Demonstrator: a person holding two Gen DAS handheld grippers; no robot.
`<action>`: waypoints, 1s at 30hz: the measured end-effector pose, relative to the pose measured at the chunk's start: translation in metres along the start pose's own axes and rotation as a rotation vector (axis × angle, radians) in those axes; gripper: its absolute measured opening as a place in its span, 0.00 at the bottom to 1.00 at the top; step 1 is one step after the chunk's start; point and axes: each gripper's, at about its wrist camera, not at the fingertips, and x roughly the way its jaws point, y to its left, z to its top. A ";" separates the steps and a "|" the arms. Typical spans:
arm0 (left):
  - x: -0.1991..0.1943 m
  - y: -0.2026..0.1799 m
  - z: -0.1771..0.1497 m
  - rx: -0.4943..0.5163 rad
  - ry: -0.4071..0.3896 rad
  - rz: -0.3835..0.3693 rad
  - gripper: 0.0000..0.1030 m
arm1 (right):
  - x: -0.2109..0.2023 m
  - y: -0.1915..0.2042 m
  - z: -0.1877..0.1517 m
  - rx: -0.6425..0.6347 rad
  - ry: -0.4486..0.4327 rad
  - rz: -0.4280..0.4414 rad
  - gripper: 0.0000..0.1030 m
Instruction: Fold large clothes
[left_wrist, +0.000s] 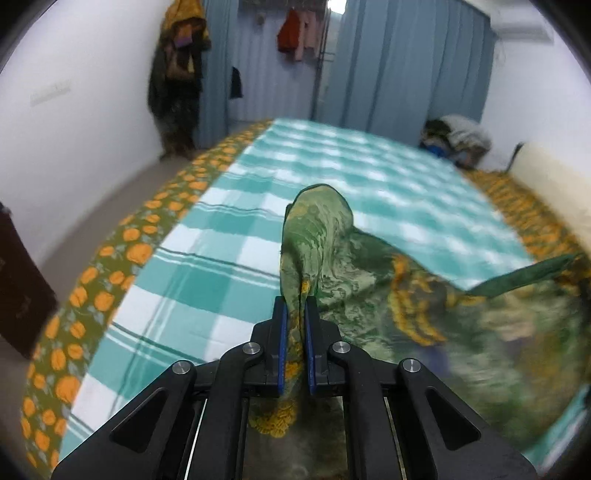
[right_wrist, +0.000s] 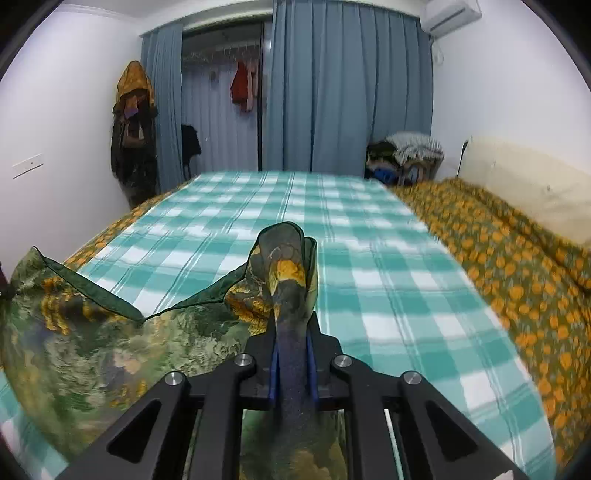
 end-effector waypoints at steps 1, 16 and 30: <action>0.019 -0.001 -0.010 0.010 0.025 0.031 0.06 | 0.015 0.000 -0.008 0.000 0.025 -0.015 0.12; 0.091 0.012 -0.128 -0.015 0.098 0.084 0.09 | 0.123 -0.002 -0.160 0.055 0.321 -0.044 0.15; 0.052 0.007 -0.112 0.022 0.091 0.093 0.26 | 0.113 -0.016 -0.148 0.106 0.338 -0.003 0.19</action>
